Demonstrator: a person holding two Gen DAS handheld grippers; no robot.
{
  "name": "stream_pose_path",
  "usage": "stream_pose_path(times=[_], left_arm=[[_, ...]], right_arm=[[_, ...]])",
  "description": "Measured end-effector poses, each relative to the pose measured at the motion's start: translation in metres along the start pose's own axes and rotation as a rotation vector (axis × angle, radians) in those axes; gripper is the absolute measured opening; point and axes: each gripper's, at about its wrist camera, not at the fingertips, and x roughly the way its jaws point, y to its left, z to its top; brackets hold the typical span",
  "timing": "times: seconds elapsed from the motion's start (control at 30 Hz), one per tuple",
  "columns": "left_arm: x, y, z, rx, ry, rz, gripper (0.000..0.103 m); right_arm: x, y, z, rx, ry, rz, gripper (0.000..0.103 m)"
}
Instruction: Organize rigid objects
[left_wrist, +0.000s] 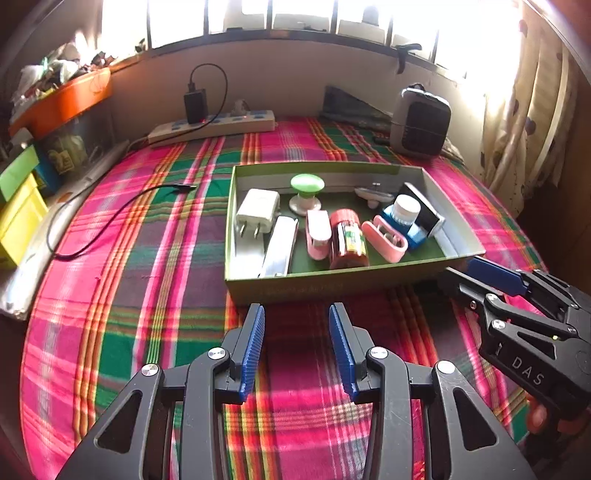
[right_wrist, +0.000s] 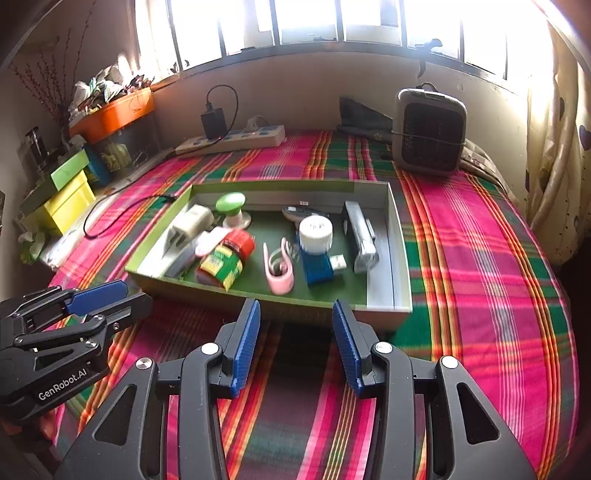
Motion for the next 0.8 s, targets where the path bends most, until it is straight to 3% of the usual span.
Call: stream_pose_path(times=[0.17, 0.23, 0.53, 0.8], left_arm=[[0.003, -0.005, -0.016, -0.001, 0.033, 0.003, 0.036], [0.005, -0.006, -0.021, 0.003, 0.042, 0.018, 0.036], [0.004, -0.008, -0.037, -0.023, 0.07, 0.03, 0.036], [0.002, -0.014, -0.044, -0.018, 0.042, 0.069, 0.036]], right_arm=[[0.001, 0.003, -0.013, -0.001, 0.033, -0.013, 0.045], [0.0, 0.002, -0.019, 0.006, 0.043, -0.023, 0.051], [-0.002, 0.002, -0.039, 0.009, 0.093, -0.063, 0.052], [-0.003, -0.003, -0.046, 0.025, 0.106, -0.107, 0.053]])
